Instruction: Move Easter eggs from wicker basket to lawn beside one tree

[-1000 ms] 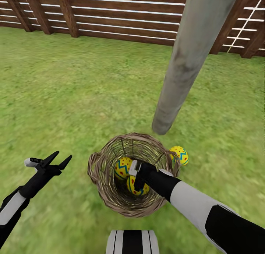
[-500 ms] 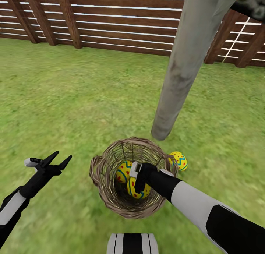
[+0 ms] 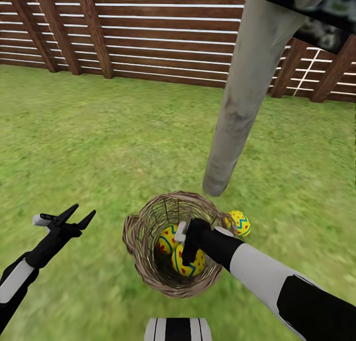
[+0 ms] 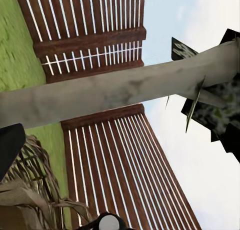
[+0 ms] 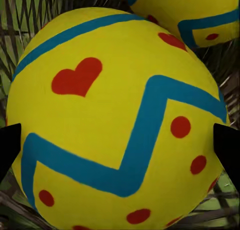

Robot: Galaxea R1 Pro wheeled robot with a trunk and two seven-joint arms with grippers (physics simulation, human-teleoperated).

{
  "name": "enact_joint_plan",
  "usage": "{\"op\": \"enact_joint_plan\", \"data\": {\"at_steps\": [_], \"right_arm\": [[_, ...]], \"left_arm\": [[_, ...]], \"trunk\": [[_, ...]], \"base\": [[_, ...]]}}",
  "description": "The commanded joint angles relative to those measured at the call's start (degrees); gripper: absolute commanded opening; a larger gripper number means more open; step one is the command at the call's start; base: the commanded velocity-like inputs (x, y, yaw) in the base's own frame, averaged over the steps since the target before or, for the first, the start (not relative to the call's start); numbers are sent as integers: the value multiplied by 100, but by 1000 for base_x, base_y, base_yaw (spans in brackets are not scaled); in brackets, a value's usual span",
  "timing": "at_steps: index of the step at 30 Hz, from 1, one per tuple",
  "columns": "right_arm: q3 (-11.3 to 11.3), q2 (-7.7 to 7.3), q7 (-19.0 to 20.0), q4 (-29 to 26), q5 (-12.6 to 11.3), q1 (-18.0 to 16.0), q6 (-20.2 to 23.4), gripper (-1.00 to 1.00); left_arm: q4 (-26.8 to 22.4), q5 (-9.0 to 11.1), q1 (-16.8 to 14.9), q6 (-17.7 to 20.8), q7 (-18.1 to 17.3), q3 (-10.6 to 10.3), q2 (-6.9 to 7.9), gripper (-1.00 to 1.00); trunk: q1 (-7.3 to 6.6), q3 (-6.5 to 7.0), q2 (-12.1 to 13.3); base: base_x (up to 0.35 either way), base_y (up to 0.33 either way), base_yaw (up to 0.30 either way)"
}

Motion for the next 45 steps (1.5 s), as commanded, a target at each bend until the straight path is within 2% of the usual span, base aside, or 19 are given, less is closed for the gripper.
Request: {"op": "enact_joint_plan", "data": {"at_steps": [1,3,5,11,13,14,15,16,18,22,25,28,30,31,37,40,41,43,45], "right_arm": [[8,-1,51,-51,56,-4,15,-100],[3,-25,238,-423,58,-4,242,-100],[-2,-177,564,-953,59,-4,327,-100],[-57,-267,860,-1114,59,-4,344,-100],[-77,-495,940,-1535,34,-4,440,-100],[-91,-692,1089,-1928,11,-4,602,-100],[-182,-1024,1397,-2561,-17,-4,724,-100],[-498,-1287,1569,-3010,-30,1,758,-100],[-843,-1484,1909,-3201,-32,5,766,-100],[-1094,-1569,2271,-3258,-34,5,761,-100],[-1769,-1738,3573,-3293,-27,5,730,-100],[-2305,-1894,3973,-3538,-46,5,707,-100],[-2607,-1914,4529,-3578,-71,12,700,-100],[-2894,-1911,4752,-3582,-75,13,688,-100],[-3776,-1899,4859,-3584,-89,75,672,-100],[-3963,-1892,4859,-3569,-96,287,677,-100],[-4271,-1883,4859,-3555,-101,400,678,-100],[-5165,-1859,4859,-3523,-106,738,676,-100],[-5675,-1855,4859,-3514,-112,1086,677,-100]], "left_arm": [[0,30,-1,48,0,-4,1,100],[0,29,-1,48,3,-6,0,100],[0,29,0,48,2,0,-3,100],[0,29,0,48,4,-6,-3,100],[0,29,-1,48,4,-6,-4,100],[0,29,1,48,4,-6,-4,100],[0,29,-1,42,4,-6,-4,100],[0,29,-1,40,4,-6,-4,100],[0,25,-1,39,9,-6,-4,100],[0,22,-1,39,13,-6,-4,100],[0,20,-1,39,13,-6,-4,100],[0,20,-1,39,13,-6,-4,100],[0,20,-1,39,13,-6,-4,100],[0,20,0,39,13,-6,-4,100],[0,20,1,39,13,-6,-4,100],[0,-13,1,39,18,-6,-4,100],[0,-28,0,37,20,-6,-4,100],[-3,-39,-1,23,41,-10,-4,100],[-11,-44,0,17,60,-22,-26,100]], "trunk": [[-3,19,0],[-8,63,3],[-14,107,5],[-29,240,13],[-34,284,16],[-37,307,17],[-39,329,19],[-42,351,20],[-47,395,23],[-57,484,28],[-65,550,32],[-73,617,36],[-78,661,39],[-81,683,40],[-96,816,48],[-104,883,52],[-106,905,53],[-111,949,56],[-117,993,59]], "base": [[0,0,0],[0,0,0],[0,0,0],[0,0,0],[0,0,0],[0,0,0],[0,0,0],[0,0,0],[0,0,0],[0,0,0],[0,0,0],[0,0,0],[0,0,0],[0,0,0],[0,0,0],[0,0,0],[0,0,0],[0,0,0],[0,0,0]]}}
